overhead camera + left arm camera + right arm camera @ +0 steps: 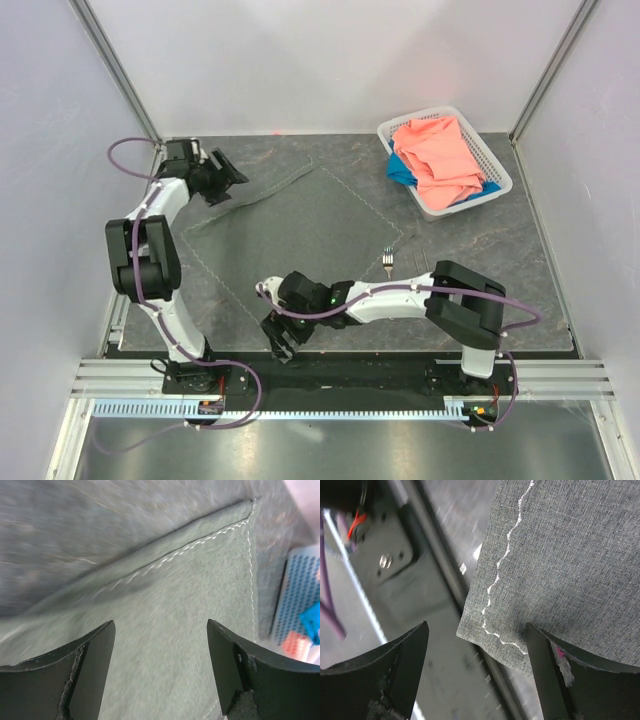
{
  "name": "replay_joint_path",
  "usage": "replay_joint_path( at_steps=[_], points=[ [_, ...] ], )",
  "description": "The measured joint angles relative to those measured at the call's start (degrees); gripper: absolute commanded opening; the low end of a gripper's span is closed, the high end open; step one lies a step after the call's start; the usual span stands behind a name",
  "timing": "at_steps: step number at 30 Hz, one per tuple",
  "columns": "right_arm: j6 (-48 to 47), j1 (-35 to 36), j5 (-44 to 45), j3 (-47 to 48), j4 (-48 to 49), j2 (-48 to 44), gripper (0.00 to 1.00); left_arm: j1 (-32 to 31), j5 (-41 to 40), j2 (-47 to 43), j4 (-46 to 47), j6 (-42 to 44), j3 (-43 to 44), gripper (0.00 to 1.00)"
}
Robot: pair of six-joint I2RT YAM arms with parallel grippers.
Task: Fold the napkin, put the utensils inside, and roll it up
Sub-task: Flatten the napkin out
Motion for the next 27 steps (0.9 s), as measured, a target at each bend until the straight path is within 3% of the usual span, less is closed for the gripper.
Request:
replay_joint_path(
  at_steps=[10, 21, 27],
  points=[
    [2.7, -0.5, 5.2, -1.7, -4.7, -11.7, 0.89, -17.2, -5.0, 5.7, -3.2, 4.6, 4.7, 0.78],
    [3.9, -18.9, 7.0, -8.7, -5.3, -22.8, 0.89, -17.1, -21.4, 11.6, -7.2, 16.2, 8.8, 0.69],
    [4.0, -23.0, 6.1, -11.5, -6.7, -24.7, 0.89, -17.2, -24.8, 13.6, -8.2, 19.5, 11.9, 0.7]
  ],
)
